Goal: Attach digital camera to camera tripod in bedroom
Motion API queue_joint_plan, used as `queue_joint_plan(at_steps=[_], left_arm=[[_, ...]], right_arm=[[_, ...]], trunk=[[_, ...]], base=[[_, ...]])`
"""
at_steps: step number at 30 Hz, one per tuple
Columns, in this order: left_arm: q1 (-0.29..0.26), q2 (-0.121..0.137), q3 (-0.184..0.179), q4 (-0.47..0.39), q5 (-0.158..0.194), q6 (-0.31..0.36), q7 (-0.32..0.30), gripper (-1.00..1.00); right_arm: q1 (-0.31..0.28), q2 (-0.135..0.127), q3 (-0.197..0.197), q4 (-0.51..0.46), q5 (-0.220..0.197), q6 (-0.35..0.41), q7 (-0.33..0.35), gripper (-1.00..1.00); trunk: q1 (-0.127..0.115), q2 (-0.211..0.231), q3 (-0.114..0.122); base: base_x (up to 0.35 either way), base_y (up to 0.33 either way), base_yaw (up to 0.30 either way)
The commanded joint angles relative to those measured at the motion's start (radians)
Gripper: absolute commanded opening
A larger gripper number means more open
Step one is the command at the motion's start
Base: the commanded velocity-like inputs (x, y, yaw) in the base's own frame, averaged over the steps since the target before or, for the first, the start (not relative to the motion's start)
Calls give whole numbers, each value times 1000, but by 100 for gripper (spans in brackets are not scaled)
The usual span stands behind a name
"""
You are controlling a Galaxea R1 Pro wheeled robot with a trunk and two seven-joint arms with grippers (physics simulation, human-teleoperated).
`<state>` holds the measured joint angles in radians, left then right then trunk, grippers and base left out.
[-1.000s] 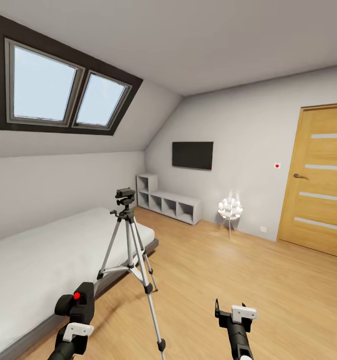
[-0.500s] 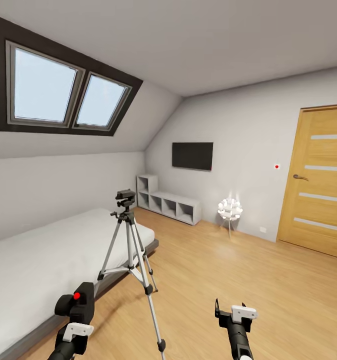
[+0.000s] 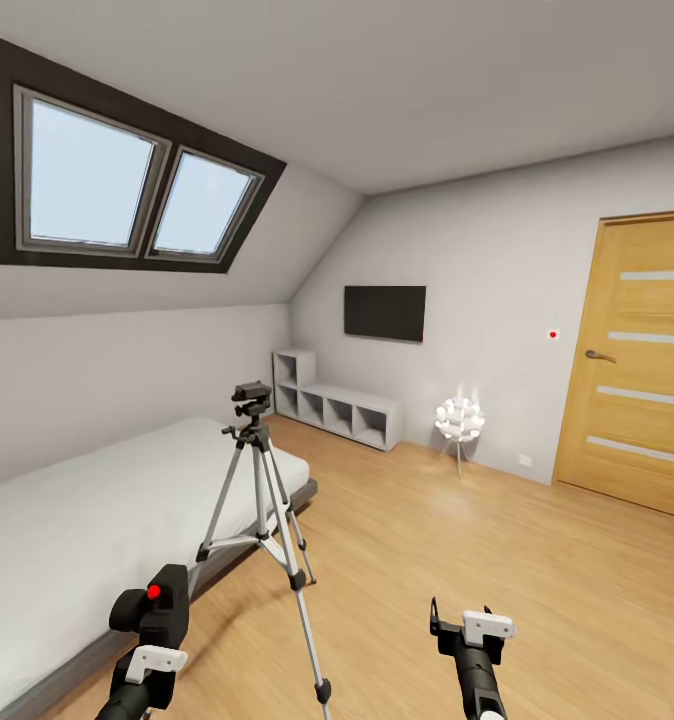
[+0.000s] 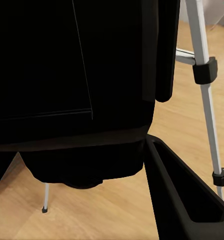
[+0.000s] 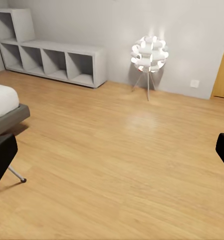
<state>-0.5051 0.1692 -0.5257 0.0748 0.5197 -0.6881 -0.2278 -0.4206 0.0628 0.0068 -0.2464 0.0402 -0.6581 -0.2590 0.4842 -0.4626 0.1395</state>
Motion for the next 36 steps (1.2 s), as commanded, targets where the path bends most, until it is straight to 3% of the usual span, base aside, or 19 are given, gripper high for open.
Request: queue_joint_plan(at_steps=[1,5,12,24,36], left_arm=[[-1,0,-5,3,9,-4,-7,-100],[-1,0,-5,3,9,-4,-7,-100],[10,2,-20,3,6,-30,-38,-100],[10,-11,-20,3,6,-28,-31,-100],[9,-11,-20,3,6,-28,-31,-100]], right_arm=[[0,0,1,1,4,-2,-6,100],[0,-2,1,1,5,-2,-6,100],[0,3,-25,29,-11,6,-21,100],[0,12,-19,97,-11,-1,-14,100],[0,10,-20,99,-12,0,-14,100]], trunk=[[-4,7,3],[-19,35,15],[-19,35,15],[-19,35,15],[-19,35,15]], base=[[0,0,0],[0,0,0],[0,0,0],[0,0,0],[0,0,-80]])
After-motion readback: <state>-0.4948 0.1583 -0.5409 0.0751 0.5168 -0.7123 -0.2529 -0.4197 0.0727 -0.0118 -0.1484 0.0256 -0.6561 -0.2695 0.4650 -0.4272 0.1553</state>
